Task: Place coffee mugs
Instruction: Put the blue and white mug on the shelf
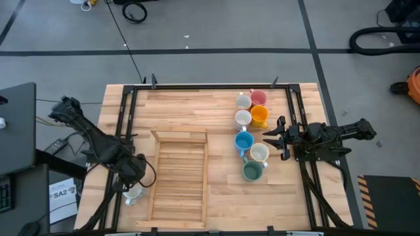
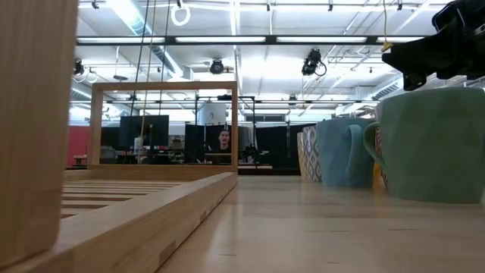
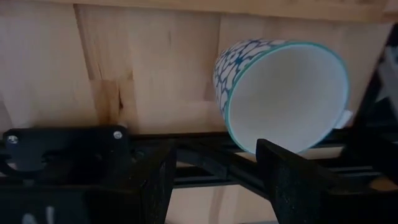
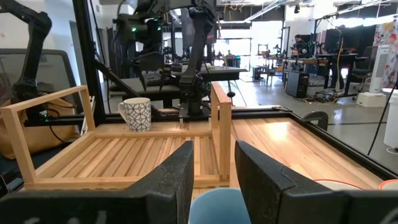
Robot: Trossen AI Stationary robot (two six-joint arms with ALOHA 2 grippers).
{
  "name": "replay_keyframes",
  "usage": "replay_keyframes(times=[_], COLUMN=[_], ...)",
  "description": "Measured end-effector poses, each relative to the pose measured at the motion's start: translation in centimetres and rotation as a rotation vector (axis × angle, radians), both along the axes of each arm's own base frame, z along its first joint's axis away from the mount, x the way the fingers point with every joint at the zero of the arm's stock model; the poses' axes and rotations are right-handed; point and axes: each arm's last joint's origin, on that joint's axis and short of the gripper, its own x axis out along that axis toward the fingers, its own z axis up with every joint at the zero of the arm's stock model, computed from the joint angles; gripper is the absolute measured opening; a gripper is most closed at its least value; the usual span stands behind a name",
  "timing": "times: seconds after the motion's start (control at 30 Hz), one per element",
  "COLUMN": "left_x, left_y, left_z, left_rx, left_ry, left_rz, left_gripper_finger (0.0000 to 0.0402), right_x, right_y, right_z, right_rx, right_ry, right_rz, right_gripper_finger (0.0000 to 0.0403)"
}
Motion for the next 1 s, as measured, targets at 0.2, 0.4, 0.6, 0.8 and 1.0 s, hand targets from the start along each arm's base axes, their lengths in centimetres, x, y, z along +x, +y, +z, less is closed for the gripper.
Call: replay_keyframes(times=[0.2, 0.4, 0.6, 0.8, 1.0], left_x=[0.8, 1.3, 1.8, 2.3, 3.0], left_y=[-1.4, -2.1, -2.5, -3.0, -3.6], left_z=[-1.2, -2.2, -3.0, -3.8, -4.7], left_rx=[0.024, 0.092, 0.126, 0.139, 0.138], left_ry=[0.017, 0.024, 0.050, 0.056, 0.056], left_rz=[-0.027, -0.043, -0.058, -0.062, -0.131], left_gripper_finger=[0.0226, 0.0226, 0.0226, 0.0226, 0.0215], right_x=[0.0, 0.0, 0.0, 0.0, 0.0], right_y=[0.0, 0.0, 0.0, 0.0, 0.0], right_z=[0.0, 0.0, 0.0, 0.0, 0.0], right_rx=[0.000, 0.000, 0.000, 0.000, 0.000], right_ry=[0.000, 0.000, 0.000, 0.000, 0.000], right_rz=[0.000, 0.000, 0.000, 0.000, 0.000], right_gripper_finger=[0.0123, 0.0123, 0.0123, 0.0123, 0.0123])
